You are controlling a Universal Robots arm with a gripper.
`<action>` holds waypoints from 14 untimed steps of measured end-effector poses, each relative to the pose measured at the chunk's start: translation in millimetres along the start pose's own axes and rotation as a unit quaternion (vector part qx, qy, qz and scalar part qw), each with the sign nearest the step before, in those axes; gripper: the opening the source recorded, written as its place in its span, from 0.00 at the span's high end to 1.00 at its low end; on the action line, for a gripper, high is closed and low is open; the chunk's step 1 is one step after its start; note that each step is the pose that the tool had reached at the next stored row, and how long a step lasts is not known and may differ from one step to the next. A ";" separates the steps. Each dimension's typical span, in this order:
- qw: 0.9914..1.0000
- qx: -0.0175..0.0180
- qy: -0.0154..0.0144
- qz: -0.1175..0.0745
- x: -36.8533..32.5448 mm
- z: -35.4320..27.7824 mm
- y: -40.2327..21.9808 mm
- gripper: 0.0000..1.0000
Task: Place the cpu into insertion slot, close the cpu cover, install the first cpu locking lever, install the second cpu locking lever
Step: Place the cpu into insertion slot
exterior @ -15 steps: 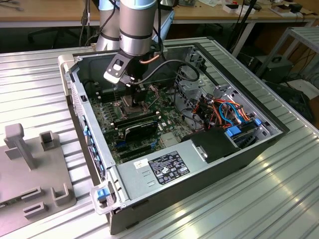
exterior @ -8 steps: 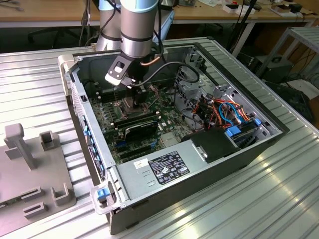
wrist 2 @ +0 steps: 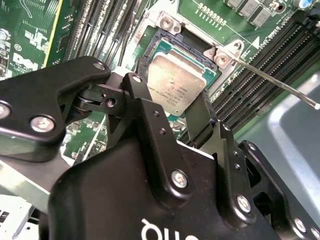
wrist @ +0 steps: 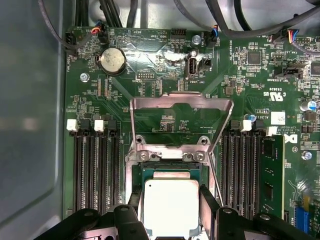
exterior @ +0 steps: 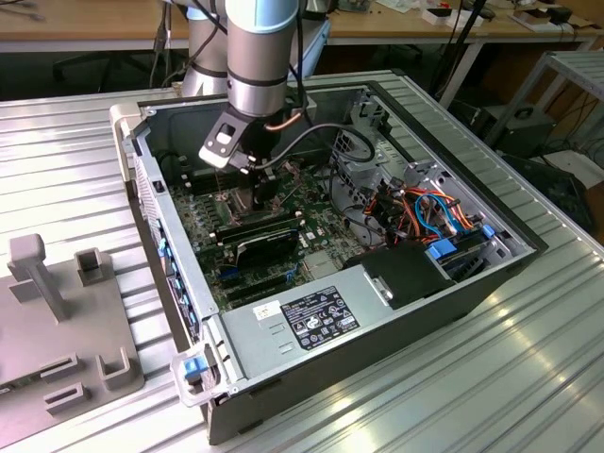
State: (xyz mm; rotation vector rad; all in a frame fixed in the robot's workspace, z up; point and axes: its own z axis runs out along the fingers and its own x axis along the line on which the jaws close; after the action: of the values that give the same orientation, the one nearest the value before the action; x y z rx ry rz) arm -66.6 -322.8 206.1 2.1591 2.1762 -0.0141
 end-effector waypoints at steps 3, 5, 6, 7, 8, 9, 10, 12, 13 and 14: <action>1.000 0.000 0.000 0.000 0.0 0.7 0.0 0.45; 1.000 0.000 0.000 0.000 0.1 1.2 0.0 0.45; 1.000 0.000 0.000 0.000 0.1 1.2 0.0 0.45; 1.000 0.000 0.000 0.000 0.1 1.2 0.0 0.45; 1.000 0.000 0.000 0.000 0.1 1.2 -0.1 0.45; 1.000 0.000 0.000 0.000 0.1 1.3 -0.1 0.45; 1.000 0.000 0.000 0.000 0.1 1.3 -0.1 0.45; 1.000 0.000 0.000 0.000 0.1 1.4 -0.1 0.45; 1.000 0.000 0.000 0.000 0.1 1.7 -0.1 0.45; 1.000 0.000 0.000 0.000 0.2 2.2 0.0 0.45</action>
State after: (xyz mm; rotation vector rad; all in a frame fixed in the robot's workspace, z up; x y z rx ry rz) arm -66.5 -322.7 203.9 2.1586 2.1759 -0.0140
